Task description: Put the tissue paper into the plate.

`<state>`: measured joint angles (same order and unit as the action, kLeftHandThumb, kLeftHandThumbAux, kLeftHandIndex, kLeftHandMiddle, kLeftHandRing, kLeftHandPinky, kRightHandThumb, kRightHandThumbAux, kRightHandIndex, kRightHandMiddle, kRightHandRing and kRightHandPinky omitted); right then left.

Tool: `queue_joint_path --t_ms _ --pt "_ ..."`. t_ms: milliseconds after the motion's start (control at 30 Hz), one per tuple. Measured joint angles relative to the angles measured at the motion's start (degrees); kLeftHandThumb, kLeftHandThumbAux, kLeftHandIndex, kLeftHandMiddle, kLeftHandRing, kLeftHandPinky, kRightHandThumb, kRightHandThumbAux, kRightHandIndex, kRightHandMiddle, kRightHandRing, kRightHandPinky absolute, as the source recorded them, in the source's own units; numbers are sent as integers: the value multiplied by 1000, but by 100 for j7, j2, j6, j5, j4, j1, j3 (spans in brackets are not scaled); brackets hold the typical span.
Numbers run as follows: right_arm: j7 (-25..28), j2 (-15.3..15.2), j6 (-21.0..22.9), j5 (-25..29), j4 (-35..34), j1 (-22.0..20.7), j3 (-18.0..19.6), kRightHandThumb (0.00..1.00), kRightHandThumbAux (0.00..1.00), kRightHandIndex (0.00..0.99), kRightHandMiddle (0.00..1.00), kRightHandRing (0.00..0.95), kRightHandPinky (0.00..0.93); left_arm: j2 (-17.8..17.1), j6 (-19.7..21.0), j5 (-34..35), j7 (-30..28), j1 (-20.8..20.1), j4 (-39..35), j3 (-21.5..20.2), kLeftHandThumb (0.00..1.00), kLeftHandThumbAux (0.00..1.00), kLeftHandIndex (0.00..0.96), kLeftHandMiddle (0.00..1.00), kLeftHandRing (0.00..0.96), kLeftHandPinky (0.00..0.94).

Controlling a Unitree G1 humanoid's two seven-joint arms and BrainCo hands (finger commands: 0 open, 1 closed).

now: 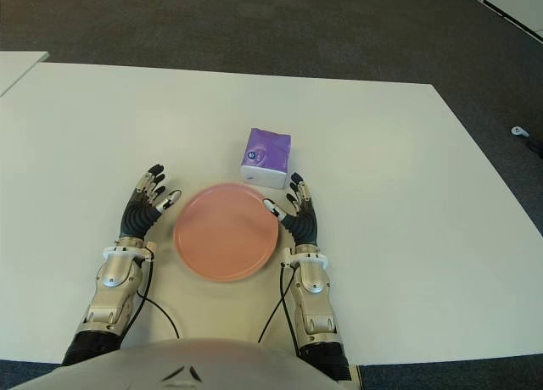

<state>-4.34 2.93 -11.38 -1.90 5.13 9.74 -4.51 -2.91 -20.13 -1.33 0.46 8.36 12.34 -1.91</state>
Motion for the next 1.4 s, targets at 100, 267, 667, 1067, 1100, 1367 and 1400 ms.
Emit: queue_joint_path --t_ms 100,267,667,1067,1100,1367,1400 --pt "-1 0 6 0 -3 0 0 80 730 26 64 52 70 0 3 21 -11 -1 0 0 0 628 0 0 0 0" --pt "-1 0 23 1 -13 1 0 86 726 24 62 49 62 0 3 28 -11 0 0 -1 0 633 0 0 0 0" --pt "0 -2 50 1 32 -15 9 90 734 22 60 46 66 0 37 76 -12 0 -16 -2 0 630 0 0 0 0" --pt "-309 6 476 -328 -16 -128 10 139 722 22 72 70 101 2 37 86 -12 -6 -14 -4 0 643 0 0 0 0" --pt "-335 6 518 -357 -35 -131 2 143 719 23 74 72 103 2 37 86 -12 -7 -13 -4 0 643 0 0 0 0" --pt "-470 -17 829 -646 -124 -198 -48 161 688 22 83 92 122 7 30 83 -12 -18 4 11 0 638 0 0 0 0" --pt "-480 -23 842 -662 -117 -211 -43 162 690 19 81 91 118 9 29 82 -12 -19 5 14 0 638 0 0 0 0"
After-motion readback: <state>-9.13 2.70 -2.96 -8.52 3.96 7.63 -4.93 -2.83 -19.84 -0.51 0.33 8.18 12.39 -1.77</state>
